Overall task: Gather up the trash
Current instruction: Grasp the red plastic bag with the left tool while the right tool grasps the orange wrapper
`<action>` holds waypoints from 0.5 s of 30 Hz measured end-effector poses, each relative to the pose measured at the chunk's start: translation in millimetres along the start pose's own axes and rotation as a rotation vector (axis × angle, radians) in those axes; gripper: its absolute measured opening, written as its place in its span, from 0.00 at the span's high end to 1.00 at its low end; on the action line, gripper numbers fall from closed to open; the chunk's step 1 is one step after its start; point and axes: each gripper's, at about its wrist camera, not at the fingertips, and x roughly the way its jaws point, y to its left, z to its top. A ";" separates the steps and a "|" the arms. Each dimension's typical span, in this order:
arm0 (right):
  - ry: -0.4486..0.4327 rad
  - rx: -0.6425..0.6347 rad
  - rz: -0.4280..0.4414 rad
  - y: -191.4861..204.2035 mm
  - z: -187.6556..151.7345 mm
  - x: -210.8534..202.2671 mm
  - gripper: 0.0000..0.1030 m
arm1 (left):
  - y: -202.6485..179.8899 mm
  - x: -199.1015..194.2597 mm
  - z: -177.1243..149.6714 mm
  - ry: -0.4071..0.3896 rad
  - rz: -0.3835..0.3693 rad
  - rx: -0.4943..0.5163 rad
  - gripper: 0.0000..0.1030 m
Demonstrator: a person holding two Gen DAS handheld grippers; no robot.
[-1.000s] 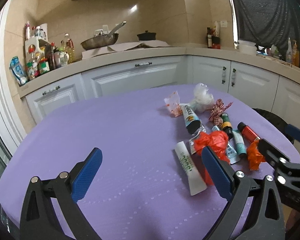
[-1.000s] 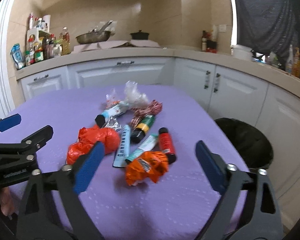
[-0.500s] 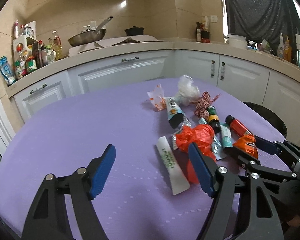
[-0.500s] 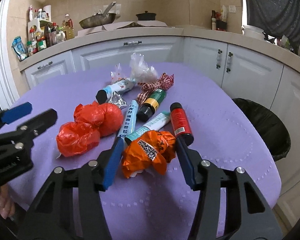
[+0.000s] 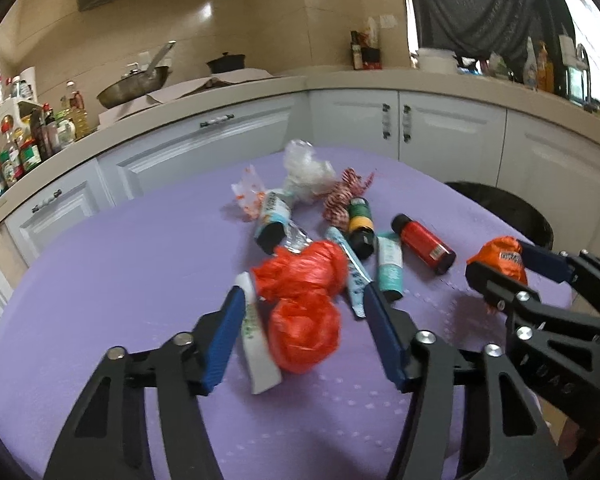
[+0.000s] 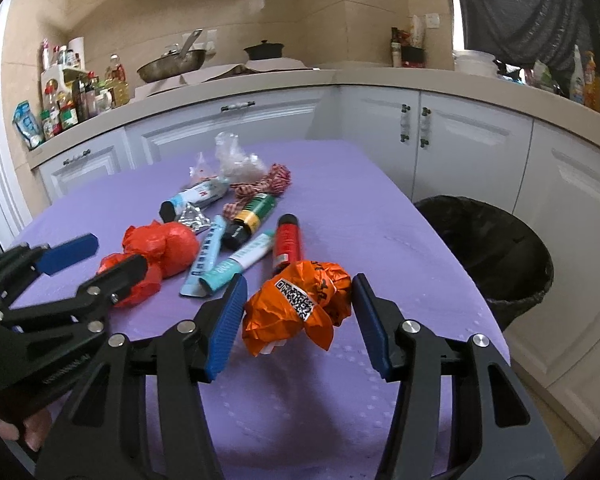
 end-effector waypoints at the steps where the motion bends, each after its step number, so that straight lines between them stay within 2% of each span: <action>1: 0.000 0.005 0.001 -2.6 -0.4 -0.3 0.49 | -1.4 1.3 -0.7 0.006 0.004 0.002 0.52; 5: -0.001 0.024 0.007 -11.5 -1.3 -0.6 0.49 | -6.1 10.3 -5.8 0.047 0.016 0.017 0.76; 9: -0.004 0.035 0.009 -16.4 -1.4 -1.5 0.49 | -4.4 8.2 -7.7 0.042 0.021 0.000 0.84; 15: -0.017 0.034 0.005 -17.9 1.2 -6.0 0.49 | 0.1 0.8 -4.9 0.020 0.024 -0.028 0.89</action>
